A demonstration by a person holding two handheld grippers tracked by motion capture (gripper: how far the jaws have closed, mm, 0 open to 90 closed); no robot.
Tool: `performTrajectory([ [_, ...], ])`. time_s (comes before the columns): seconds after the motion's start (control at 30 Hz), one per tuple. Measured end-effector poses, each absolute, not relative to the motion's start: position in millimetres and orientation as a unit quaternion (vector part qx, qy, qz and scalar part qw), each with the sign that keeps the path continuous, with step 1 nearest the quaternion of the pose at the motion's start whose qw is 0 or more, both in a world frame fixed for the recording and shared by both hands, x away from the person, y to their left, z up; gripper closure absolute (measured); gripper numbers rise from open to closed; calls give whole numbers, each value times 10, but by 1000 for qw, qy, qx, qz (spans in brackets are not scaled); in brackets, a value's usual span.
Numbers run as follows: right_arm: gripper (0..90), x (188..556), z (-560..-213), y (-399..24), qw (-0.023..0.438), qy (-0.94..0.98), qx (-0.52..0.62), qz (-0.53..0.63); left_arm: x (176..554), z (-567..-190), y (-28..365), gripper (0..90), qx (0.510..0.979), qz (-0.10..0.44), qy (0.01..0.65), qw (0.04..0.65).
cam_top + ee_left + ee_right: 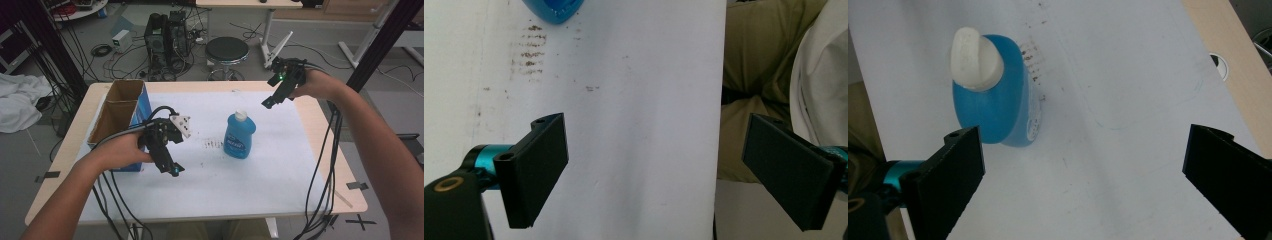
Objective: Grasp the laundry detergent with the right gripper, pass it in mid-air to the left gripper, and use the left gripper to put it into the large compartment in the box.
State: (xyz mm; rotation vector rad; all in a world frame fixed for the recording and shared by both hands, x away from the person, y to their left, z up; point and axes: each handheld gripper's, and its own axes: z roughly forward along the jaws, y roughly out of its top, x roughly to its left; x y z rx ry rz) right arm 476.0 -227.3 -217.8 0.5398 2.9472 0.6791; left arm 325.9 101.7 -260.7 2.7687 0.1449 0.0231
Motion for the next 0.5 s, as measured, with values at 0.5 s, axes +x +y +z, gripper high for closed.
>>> performTrajectory([
  [0.5, 22, 4466, -2411, -2355, 24, 950, 180, 256, 3257, -2623, 1027, 113, 982, 9, 50, 182],
])
